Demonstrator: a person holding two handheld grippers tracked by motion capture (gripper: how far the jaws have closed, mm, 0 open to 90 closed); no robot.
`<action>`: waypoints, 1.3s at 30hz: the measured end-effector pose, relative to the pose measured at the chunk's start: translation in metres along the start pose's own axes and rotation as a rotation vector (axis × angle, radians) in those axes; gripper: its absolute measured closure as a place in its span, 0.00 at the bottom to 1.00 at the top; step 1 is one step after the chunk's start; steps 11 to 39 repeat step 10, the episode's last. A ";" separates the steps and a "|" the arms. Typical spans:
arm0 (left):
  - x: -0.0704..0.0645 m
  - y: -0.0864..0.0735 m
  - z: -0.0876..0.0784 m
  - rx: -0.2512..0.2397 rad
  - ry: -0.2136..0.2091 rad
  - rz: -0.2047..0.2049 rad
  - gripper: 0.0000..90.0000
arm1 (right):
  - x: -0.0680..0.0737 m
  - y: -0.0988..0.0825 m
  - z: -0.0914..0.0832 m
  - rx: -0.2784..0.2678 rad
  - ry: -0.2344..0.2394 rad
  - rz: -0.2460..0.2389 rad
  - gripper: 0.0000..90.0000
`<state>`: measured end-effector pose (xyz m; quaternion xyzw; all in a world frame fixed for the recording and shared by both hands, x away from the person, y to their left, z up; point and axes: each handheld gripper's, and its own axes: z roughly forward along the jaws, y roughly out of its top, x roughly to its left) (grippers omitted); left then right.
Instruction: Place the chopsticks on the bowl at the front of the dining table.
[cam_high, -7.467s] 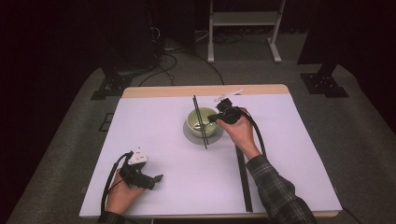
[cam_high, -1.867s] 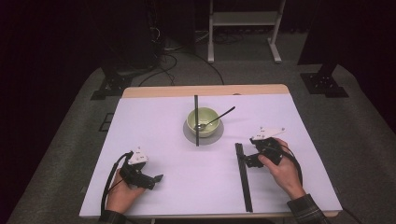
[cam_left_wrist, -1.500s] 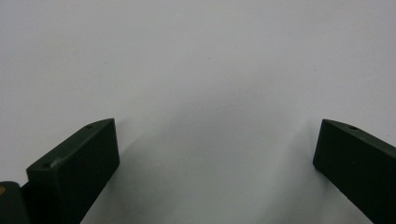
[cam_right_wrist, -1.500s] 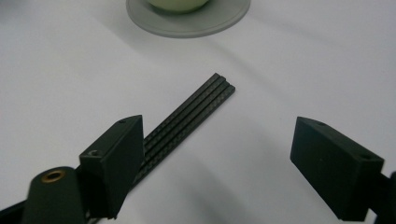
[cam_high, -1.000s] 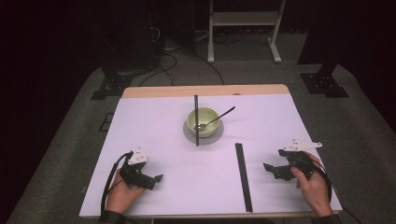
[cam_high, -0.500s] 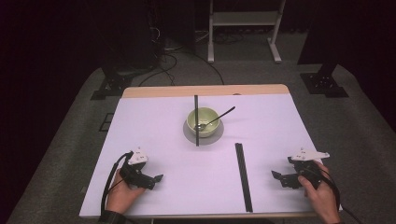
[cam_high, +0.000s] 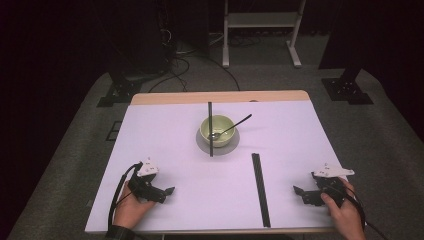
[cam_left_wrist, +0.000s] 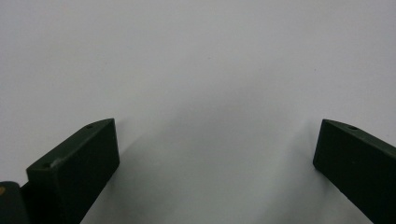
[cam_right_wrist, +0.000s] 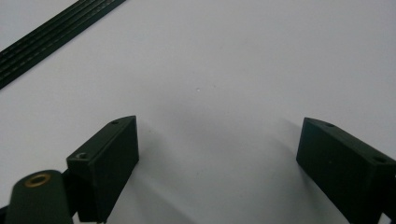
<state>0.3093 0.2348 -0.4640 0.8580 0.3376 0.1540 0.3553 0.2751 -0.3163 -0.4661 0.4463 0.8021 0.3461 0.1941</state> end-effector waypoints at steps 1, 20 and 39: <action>0.000 0.000 0.000 0.000 0.000 0.000 0.00 | 0.000 0.000 0.000 0.001 0.000 0.001 0.12; 0.000 0.000 0.000 0.000 -0.001 -0.001 0.00 | 0.000 0.000 0.000 0.002 0.002 0.002 0.12; 0.000 0.000 0.000 0.000 -0.001 -0.001 0.00 | 0.000 0.000 0.000 0.002 0.002 0.002 0.12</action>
